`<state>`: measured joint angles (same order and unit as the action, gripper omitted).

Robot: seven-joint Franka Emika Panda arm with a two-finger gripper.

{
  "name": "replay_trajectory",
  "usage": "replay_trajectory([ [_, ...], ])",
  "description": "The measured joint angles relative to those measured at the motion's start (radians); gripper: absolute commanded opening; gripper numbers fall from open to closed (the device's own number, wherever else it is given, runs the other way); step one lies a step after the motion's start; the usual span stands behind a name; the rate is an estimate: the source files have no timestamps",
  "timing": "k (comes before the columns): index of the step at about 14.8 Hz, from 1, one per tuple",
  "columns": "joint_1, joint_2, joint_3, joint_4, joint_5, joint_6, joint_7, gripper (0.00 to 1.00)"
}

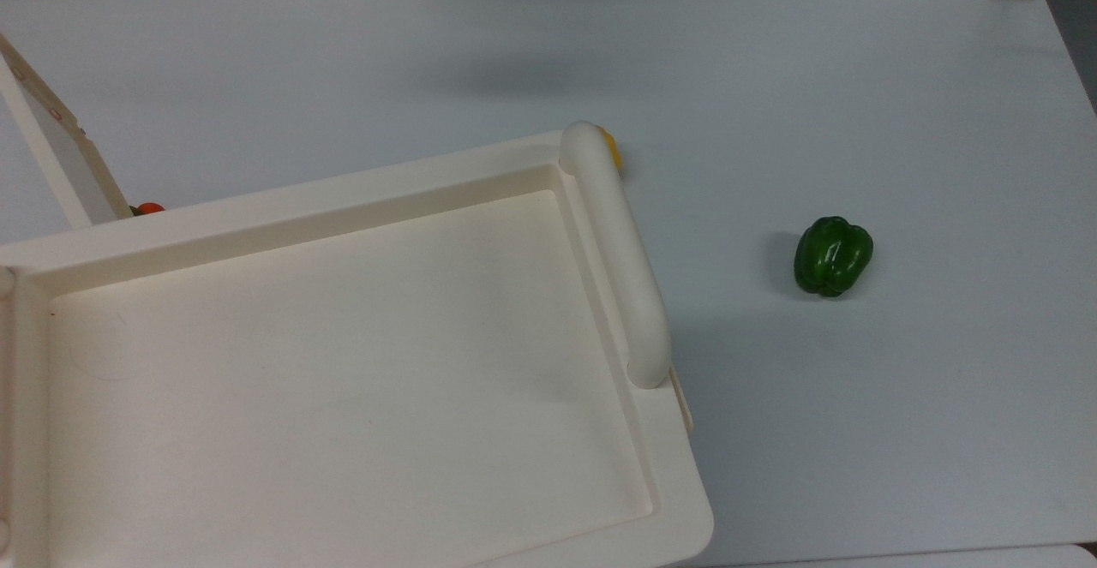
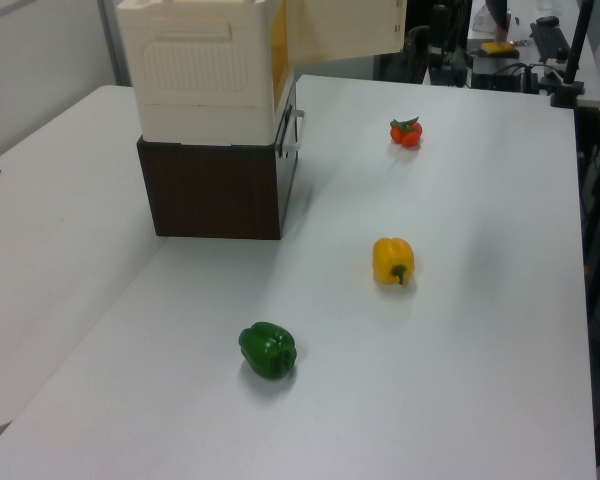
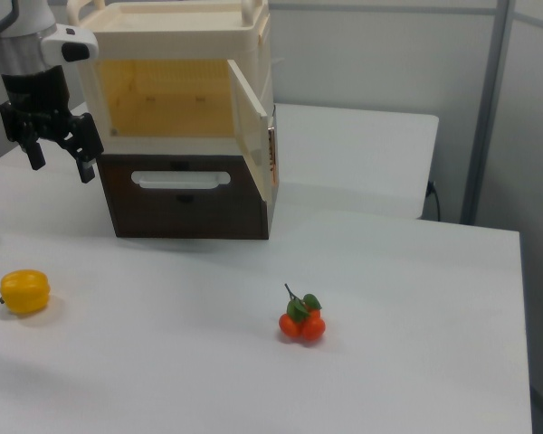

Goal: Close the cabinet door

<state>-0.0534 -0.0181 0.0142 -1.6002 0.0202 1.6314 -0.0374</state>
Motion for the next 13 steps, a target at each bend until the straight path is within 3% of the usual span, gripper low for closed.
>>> replay_trajectory([
  [4,0.001,-0.002,-0.007,0.001,0.0,0.0,0.0,0.97],
  [5,0.001,-0.003,-0.007,0.001,0.0,0.0,0.0,0.77],
  [6,0.001,-0.003,-0.008,0.002,0.0,0.0,0.0,0.27],
  [7,0.001,-0.003,-0.008,0.003,0.0,0.0,0.0,0.0],
  [9,0.001,-0.004,-0.008,0.006,0.01,0.014,0.003,0.0],
  [13,-0.003,-0.004,-0.018,0.011,0.04,0.074,0.15,0.0],
])
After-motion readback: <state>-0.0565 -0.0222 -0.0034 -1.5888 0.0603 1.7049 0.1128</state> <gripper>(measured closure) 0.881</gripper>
